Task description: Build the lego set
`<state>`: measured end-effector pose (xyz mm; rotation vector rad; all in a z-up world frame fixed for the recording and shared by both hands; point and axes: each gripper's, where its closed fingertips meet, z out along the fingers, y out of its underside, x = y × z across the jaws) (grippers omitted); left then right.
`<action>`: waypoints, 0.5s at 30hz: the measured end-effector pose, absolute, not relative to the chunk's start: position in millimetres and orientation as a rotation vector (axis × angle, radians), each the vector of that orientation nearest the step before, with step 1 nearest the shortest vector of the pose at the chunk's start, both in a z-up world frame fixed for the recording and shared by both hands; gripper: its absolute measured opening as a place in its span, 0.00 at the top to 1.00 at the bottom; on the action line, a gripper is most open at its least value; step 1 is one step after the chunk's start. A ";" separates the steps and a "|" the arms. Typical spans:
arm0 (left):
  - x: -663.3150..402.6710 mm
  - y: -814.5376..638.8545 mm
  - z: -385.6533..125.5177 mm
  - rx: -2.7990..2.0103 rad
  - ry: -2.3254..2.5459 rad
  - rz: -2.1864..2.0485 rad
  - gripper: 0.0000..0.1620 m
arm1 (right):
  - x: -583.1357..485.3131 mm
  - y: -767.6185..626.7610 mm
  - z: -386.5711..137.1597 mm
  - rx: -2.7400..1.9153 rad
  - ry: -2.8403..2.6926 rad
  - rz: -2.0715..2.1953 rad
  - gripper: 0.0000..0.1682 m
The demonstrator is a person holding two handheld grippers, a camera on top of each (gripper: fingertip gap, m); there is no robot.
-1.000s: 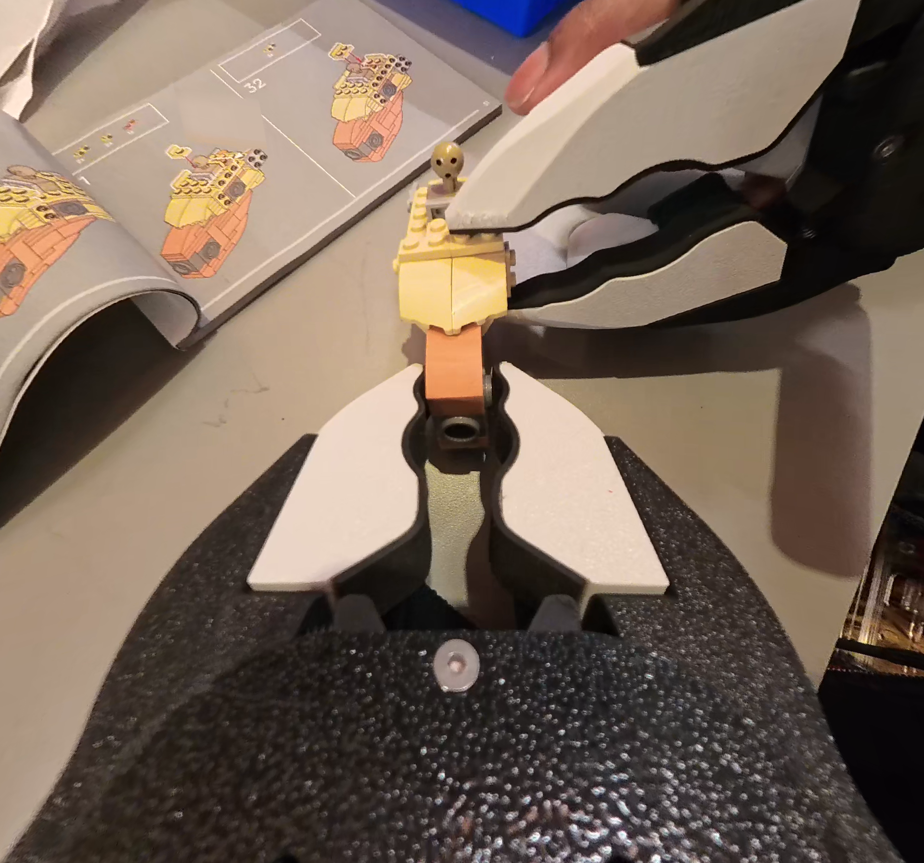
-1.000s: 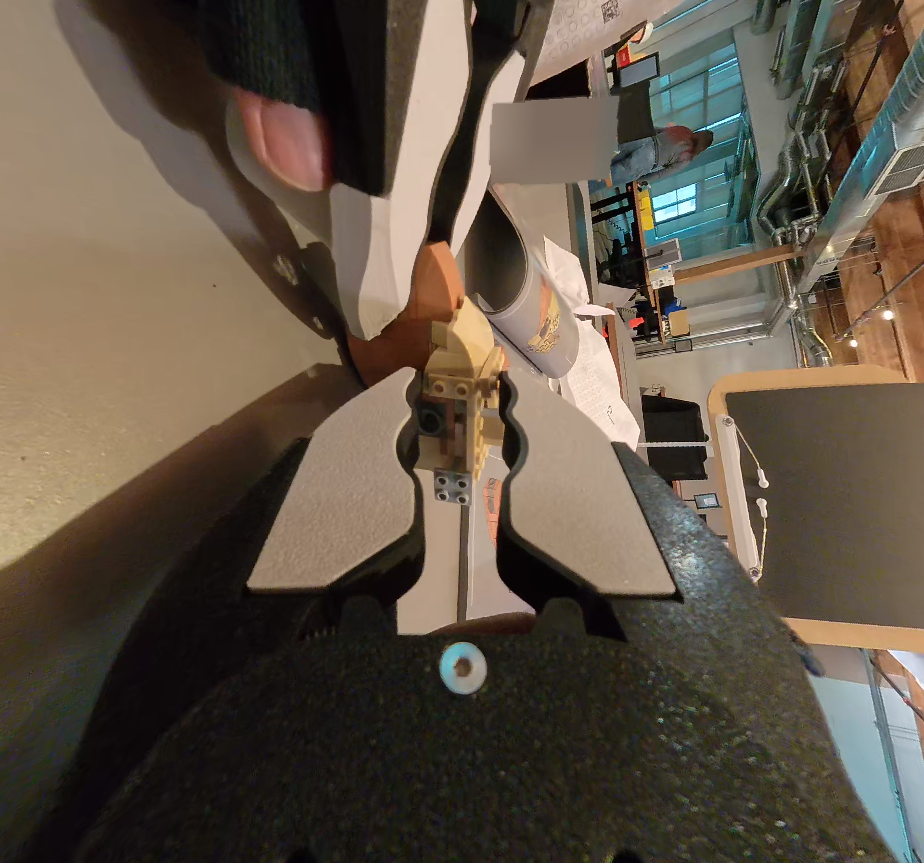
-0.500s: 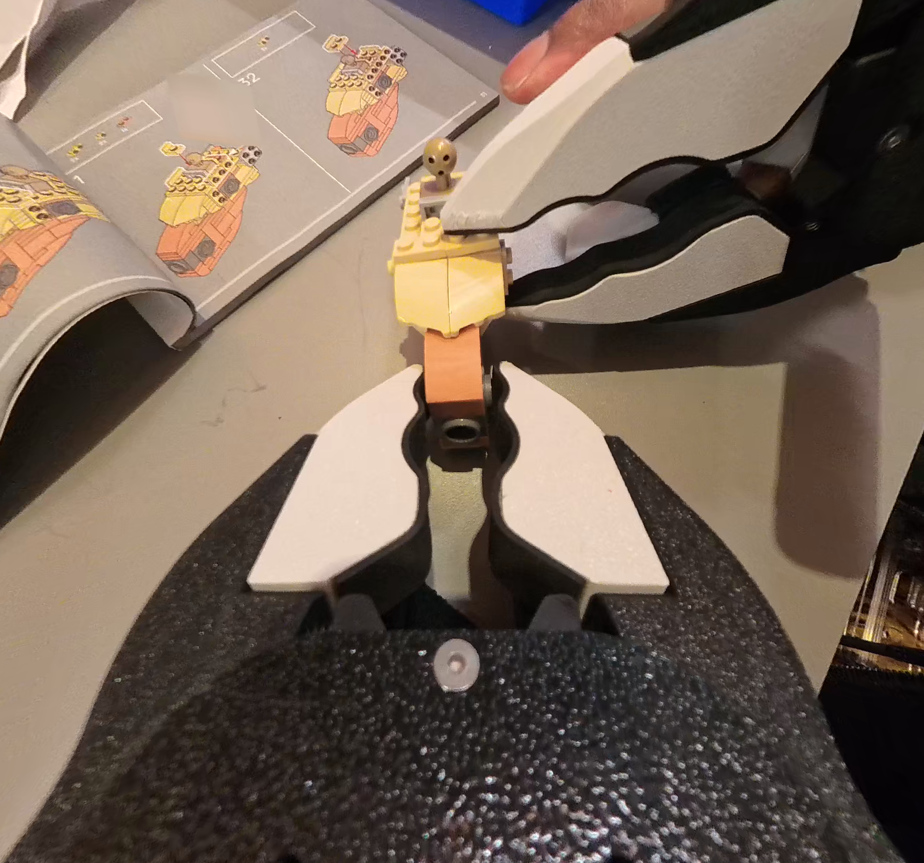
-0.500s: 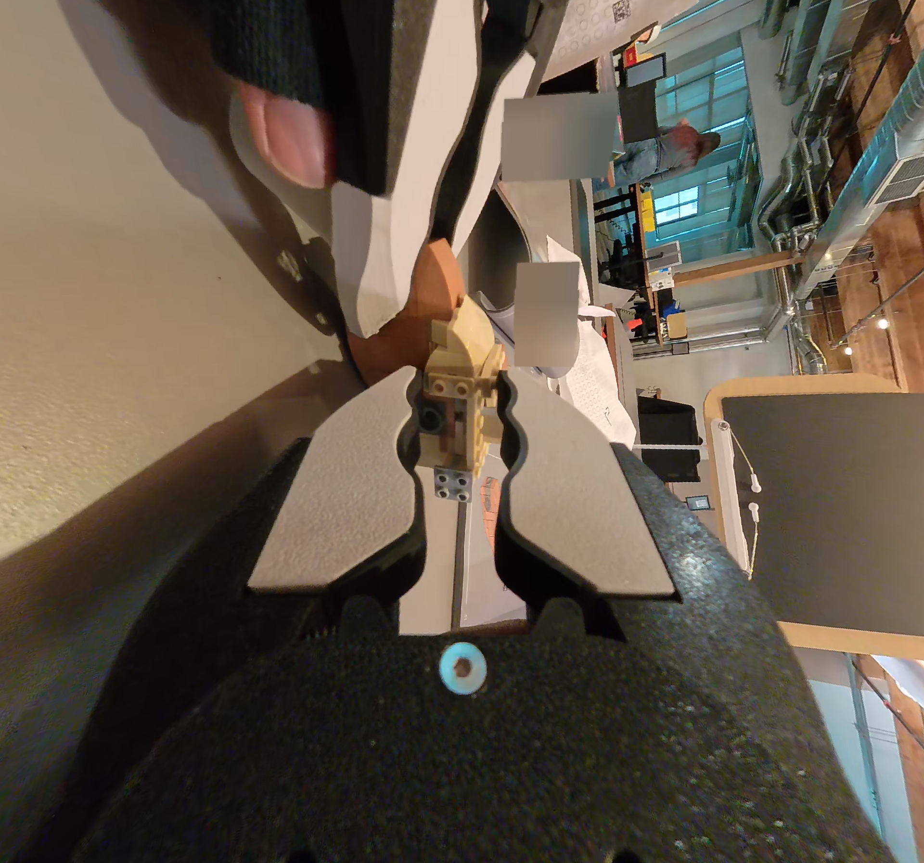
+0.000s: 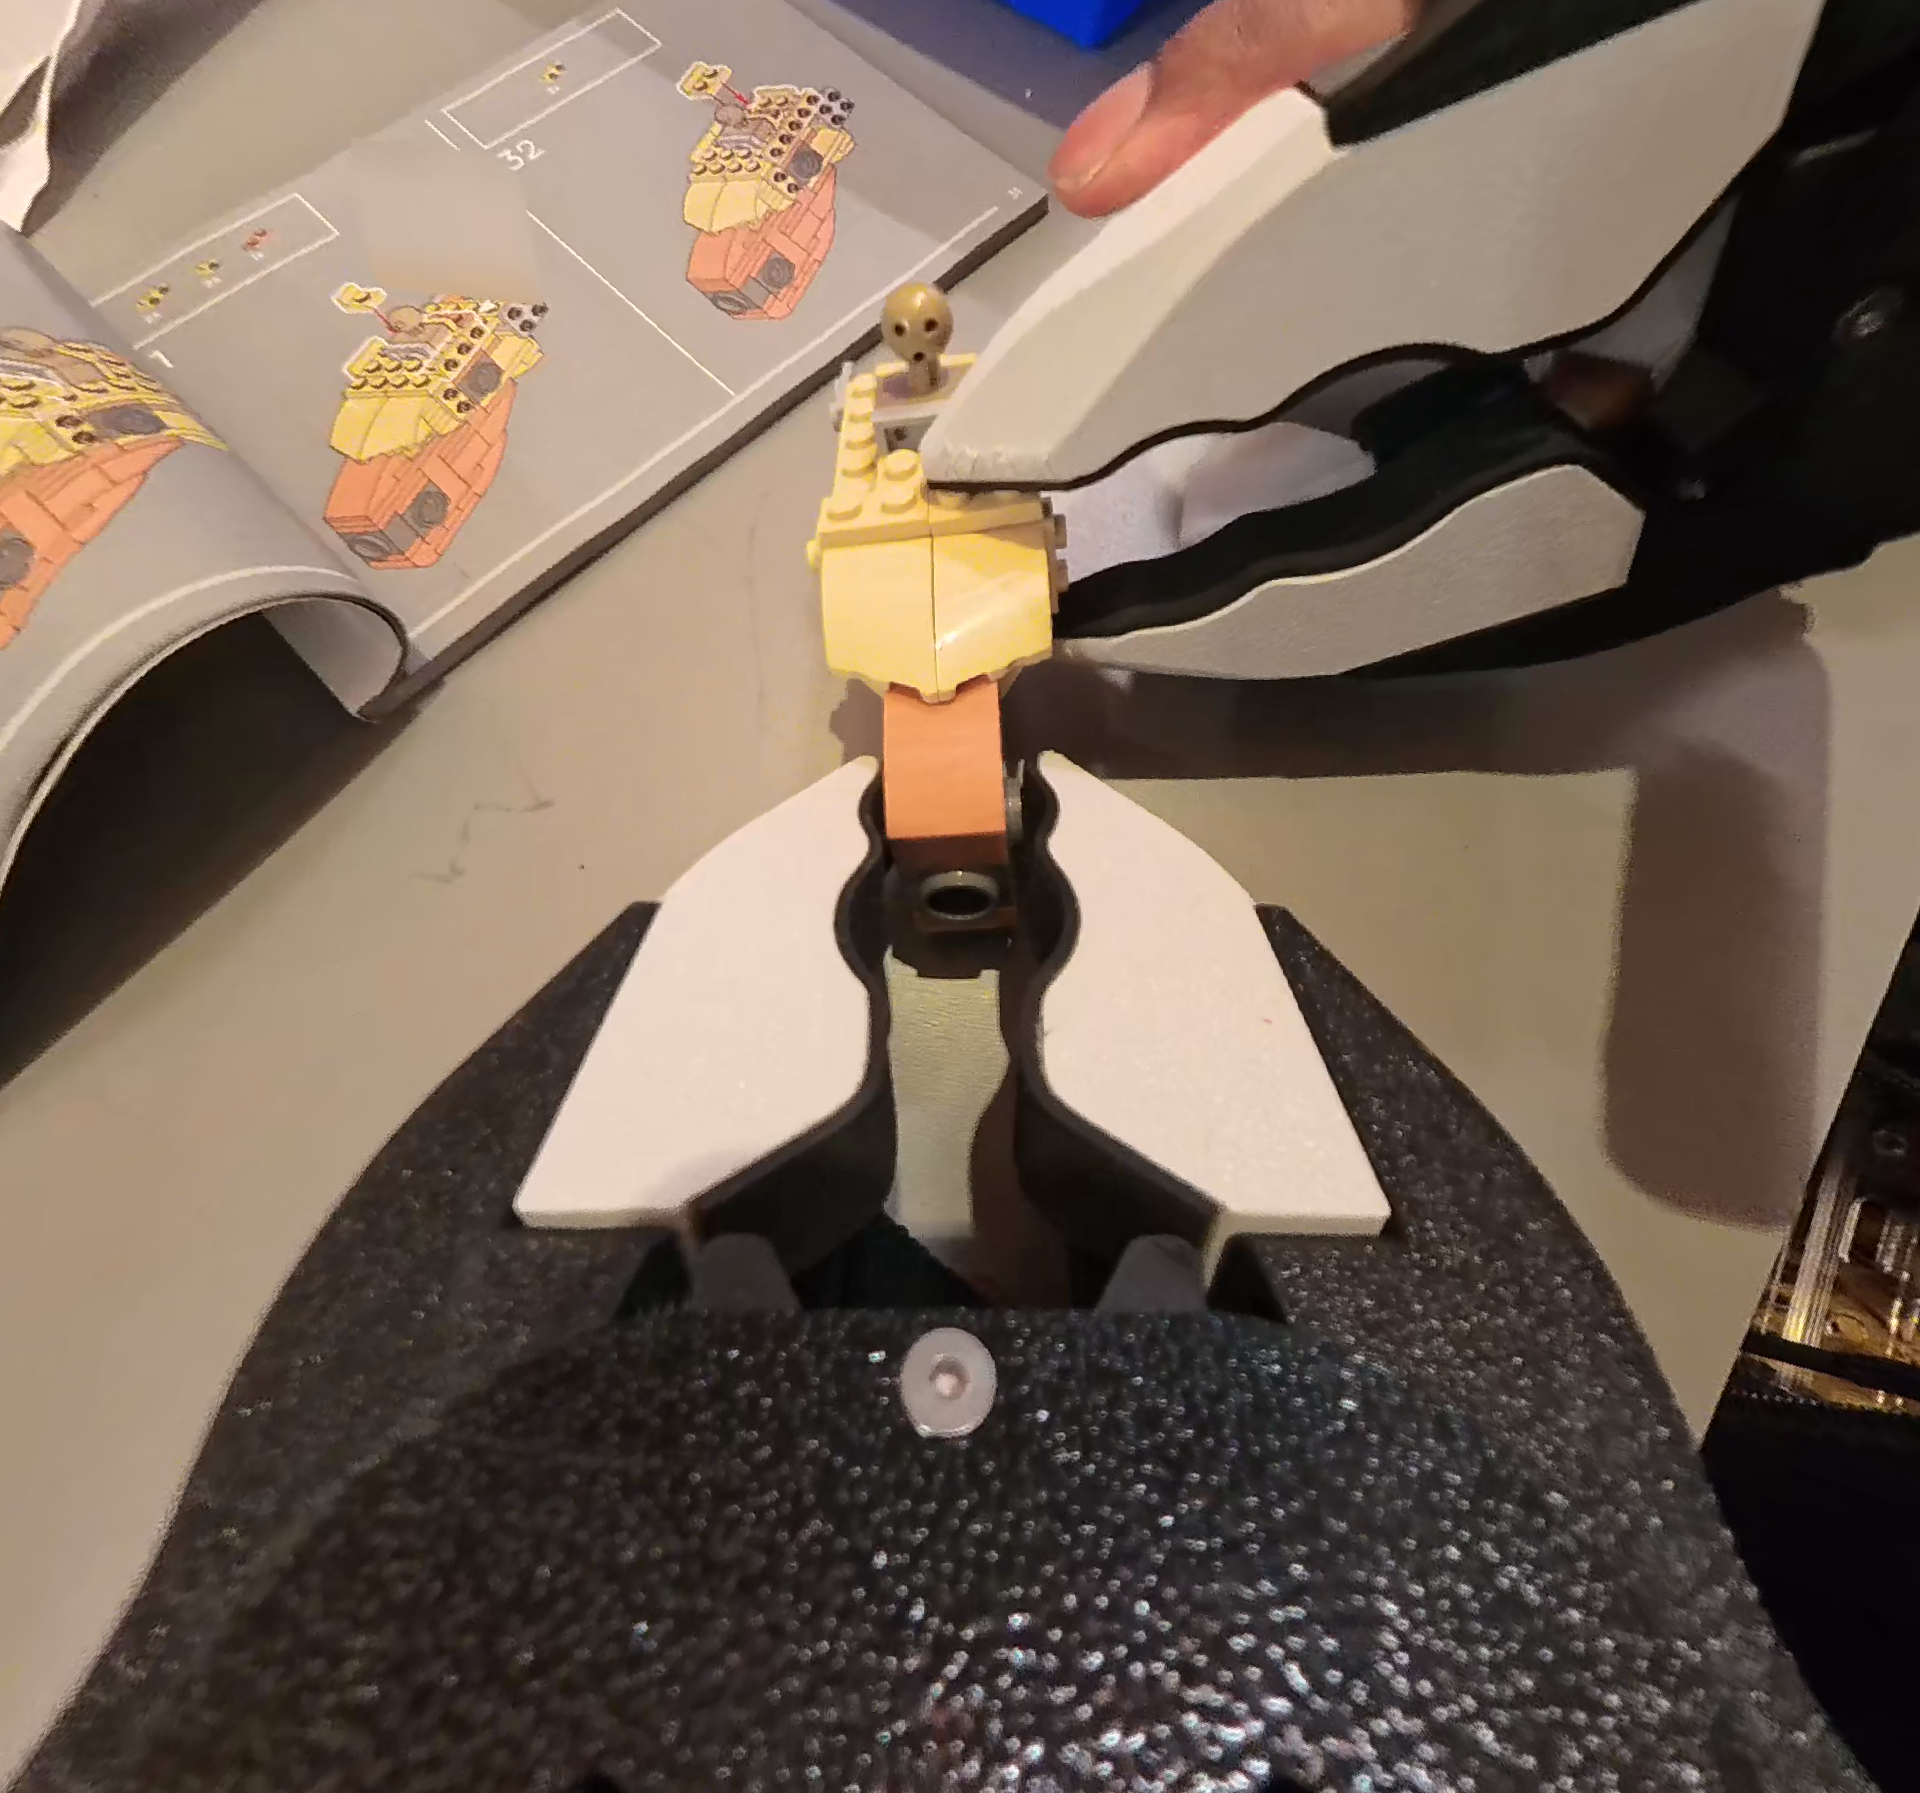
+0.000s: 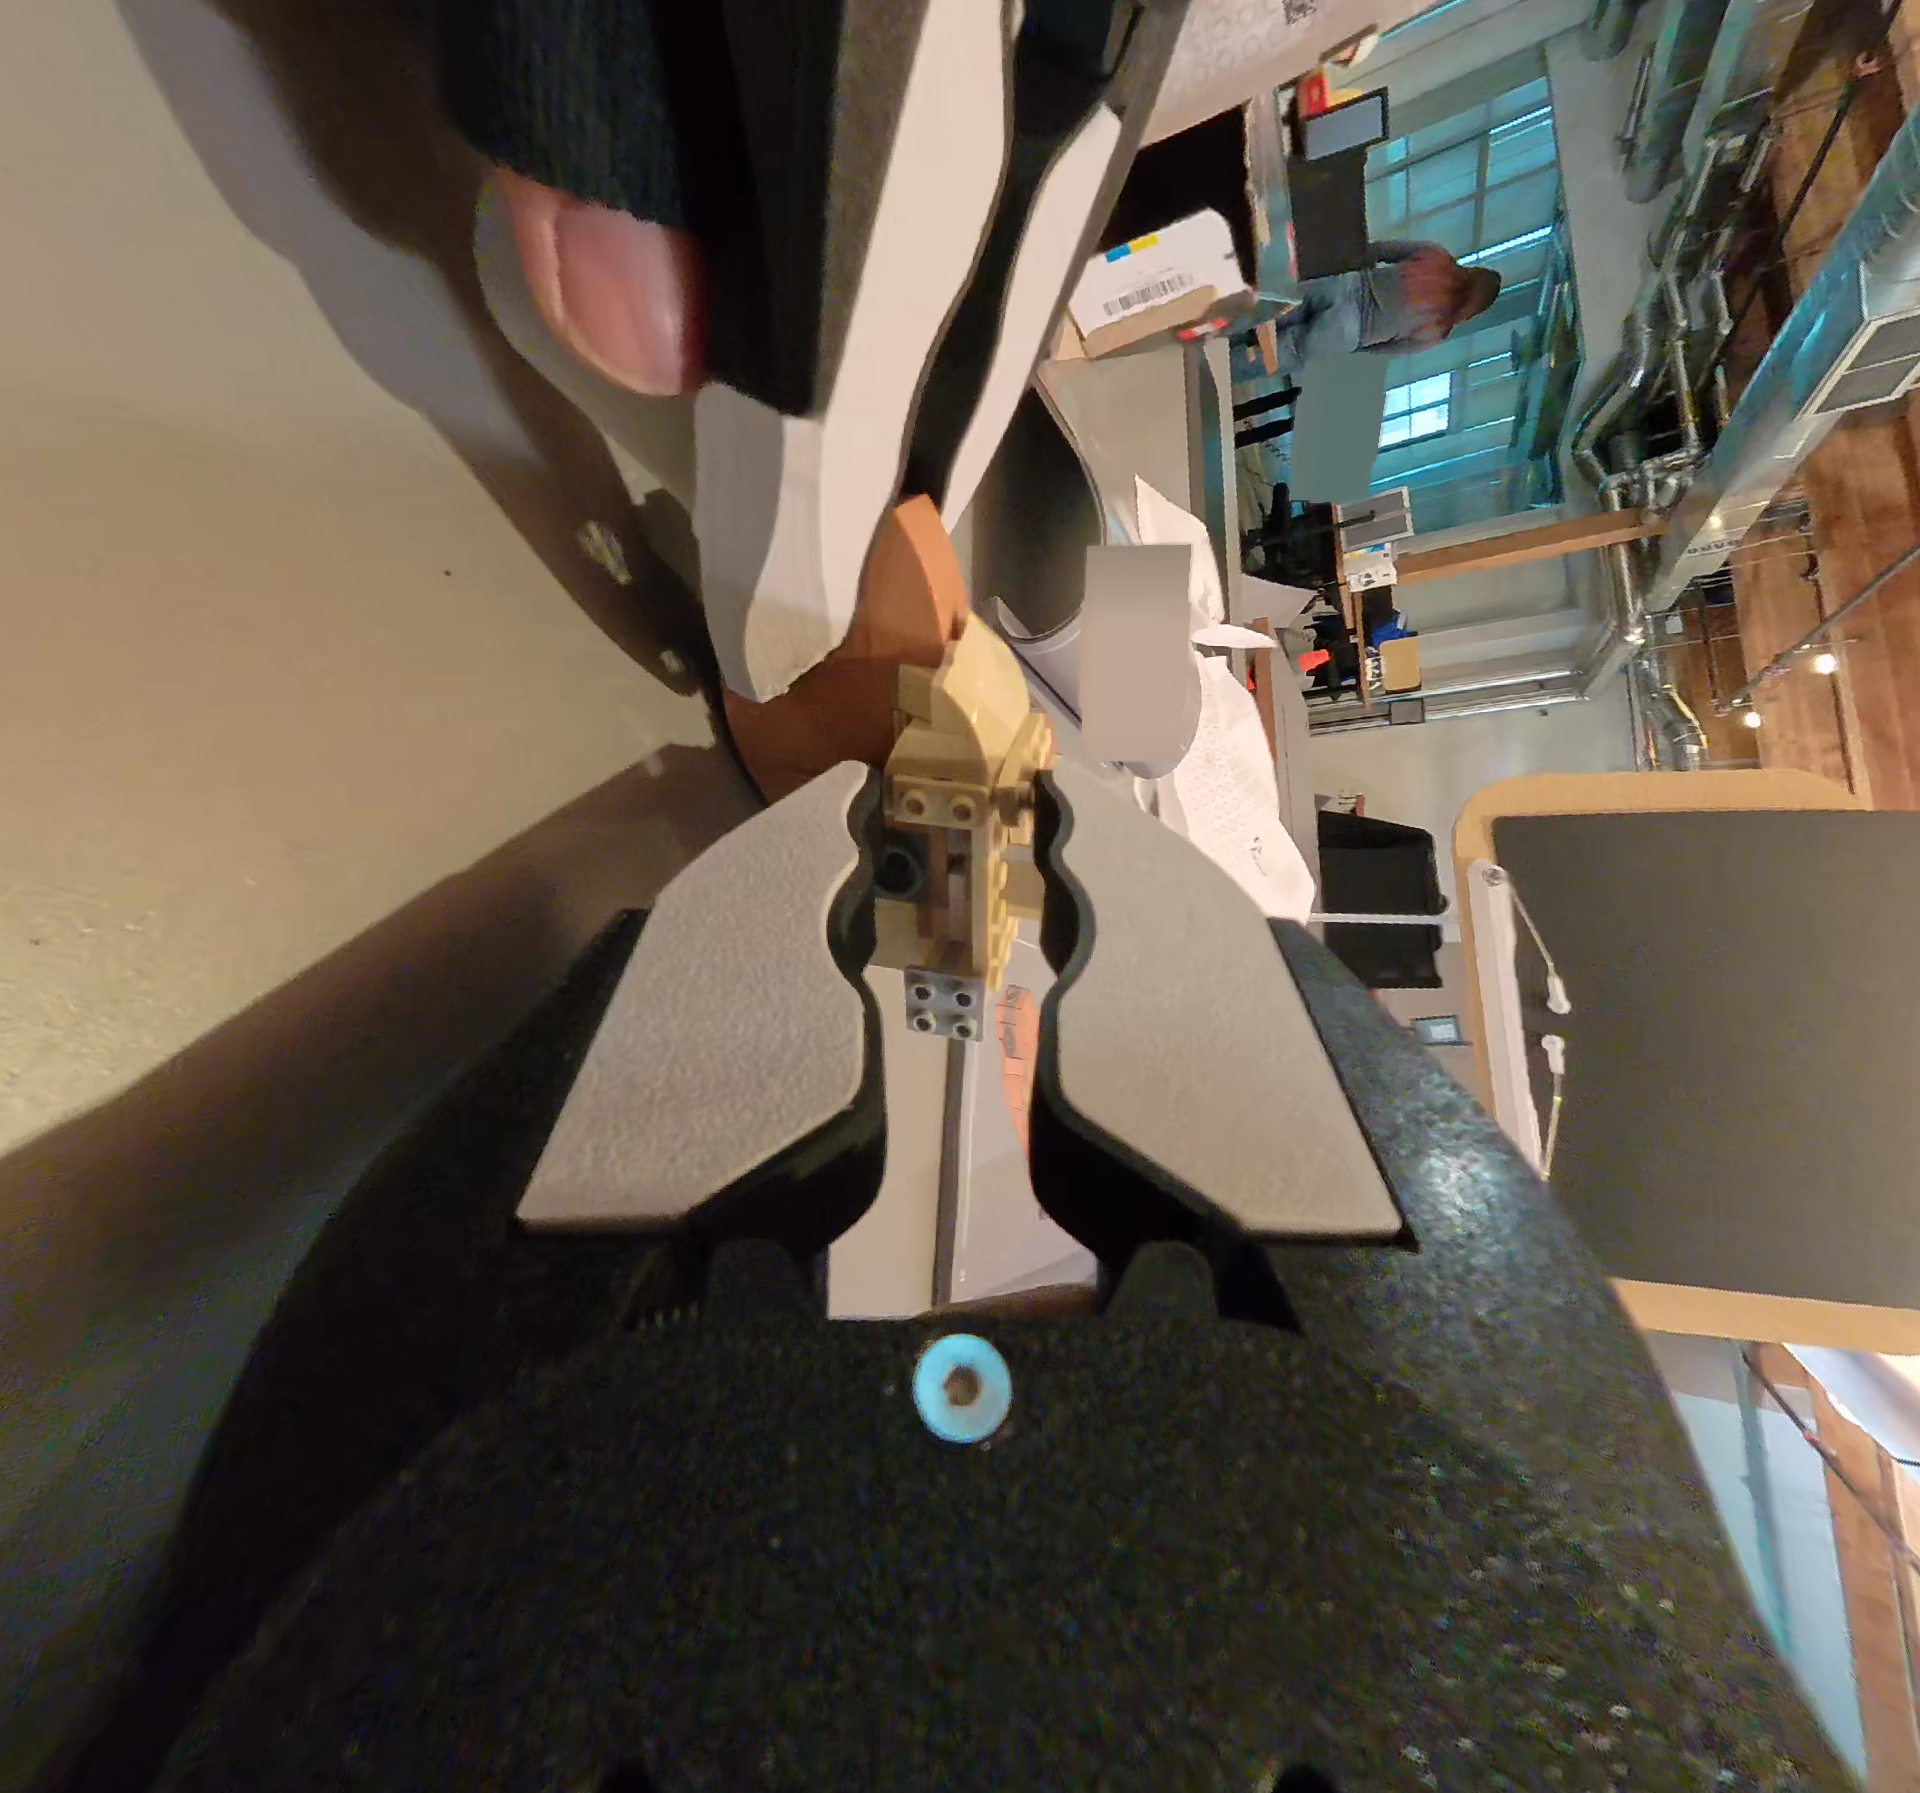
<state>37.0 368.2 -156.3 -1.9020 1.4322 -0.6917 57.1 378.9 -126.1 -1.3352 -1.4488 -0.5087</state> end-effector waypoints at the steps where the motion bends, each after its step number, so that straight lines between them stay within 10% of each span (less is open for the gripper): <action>1: 37.0 368.4 -155.8 -1.903 1.427 -0.698 0.86 | 57.4 378.9 -125.8 -1.326 -1.445 -0.526 0.84; 5: 36.2 368.7 -154.5 -1.915 1.409 -0.732 0.86 | 66.7 375.8 -124.9 -1.337 -1.424 -0.543 0.71; 15: 36.6 368.1 -154.1 -1.925 1.407 -0.767 0.86 | 65.9 372.1 -123.3 -1.326 -1.422 -0.496 0.76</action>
